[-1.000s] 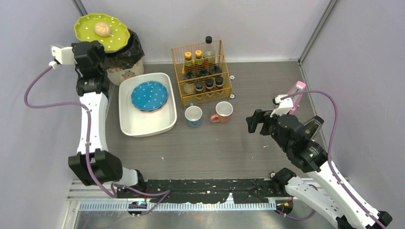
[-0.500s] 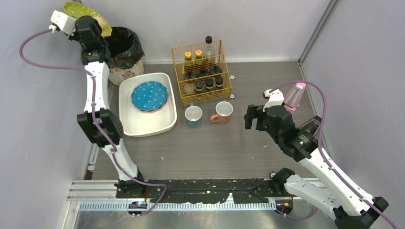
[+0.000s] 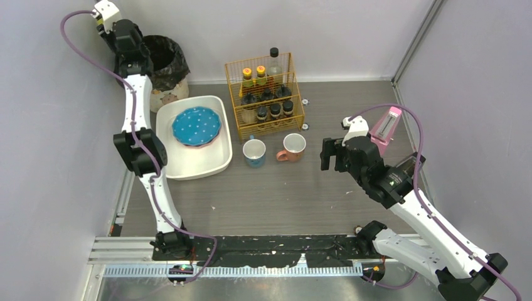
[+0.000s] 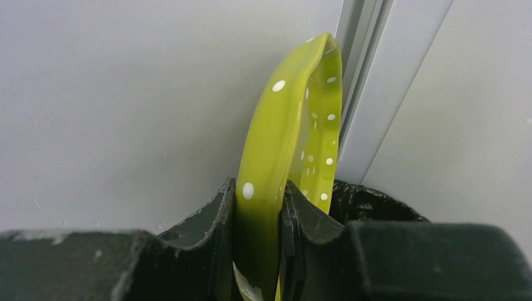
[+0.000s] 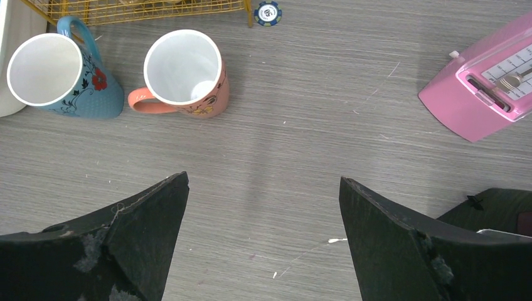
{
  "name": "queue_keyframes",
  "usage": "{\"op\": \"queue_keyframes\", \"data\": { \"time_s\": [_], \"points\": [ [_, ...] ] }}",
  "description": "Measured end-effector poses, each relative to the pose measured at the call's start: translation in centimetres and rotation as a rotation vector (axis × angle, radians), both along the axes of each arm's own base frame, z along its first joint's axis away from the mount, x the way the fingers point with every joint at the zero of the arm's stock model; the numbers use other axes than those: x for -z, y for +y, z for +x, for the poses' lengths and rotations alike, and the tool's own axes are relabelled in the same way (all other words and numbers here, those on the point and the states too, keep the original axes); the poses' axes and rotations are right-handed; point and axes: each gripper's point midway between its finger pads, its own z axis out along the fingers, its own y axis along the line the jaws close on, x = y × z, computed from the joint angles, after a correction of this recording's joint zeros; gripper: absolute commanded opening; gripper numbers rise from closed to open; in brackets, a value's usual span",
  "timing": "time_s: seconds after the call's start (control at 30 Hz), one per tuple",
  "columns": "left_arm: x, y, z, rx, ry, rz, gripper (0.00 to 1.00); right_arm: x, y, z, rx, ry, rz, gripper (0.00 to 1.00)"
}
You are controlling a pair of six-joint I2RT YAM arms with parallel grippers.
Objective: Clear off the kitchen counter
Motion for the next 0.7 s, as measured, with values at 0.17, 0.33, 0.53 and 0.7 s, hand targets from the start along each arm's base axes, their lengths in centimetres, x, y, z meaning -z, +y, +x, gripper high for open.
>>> {"op": "queue_keyframes", "data": {
  "time_s": [0.17,0.33,0.53,0.7],
  "points": [
    [0.0,0.0,0.0,0.001,0.03,0.03,0.0,0.2,0.0,-0.2,-0.005,0.011,-0.003,0.95],
    [-0.3,-0.8,0.1,0.047,-0.022,-0.016,0.0,0.3,0.1,-0.3,-0.015,0.016,0.001,0.95],
    [-1.7,-3.2,-3.2,0.142,-0.11,-0.144,0.0,-0.3,0.2,-0.6,-0.03,0.0,0.022,0.95],
    [-4.7,-5.8,-8.0,0.232,-0.231,-0.252,0.0,-1.5,0.0,-1.2,-0.037,-0.04,0.053,0.95]
  ]
}}
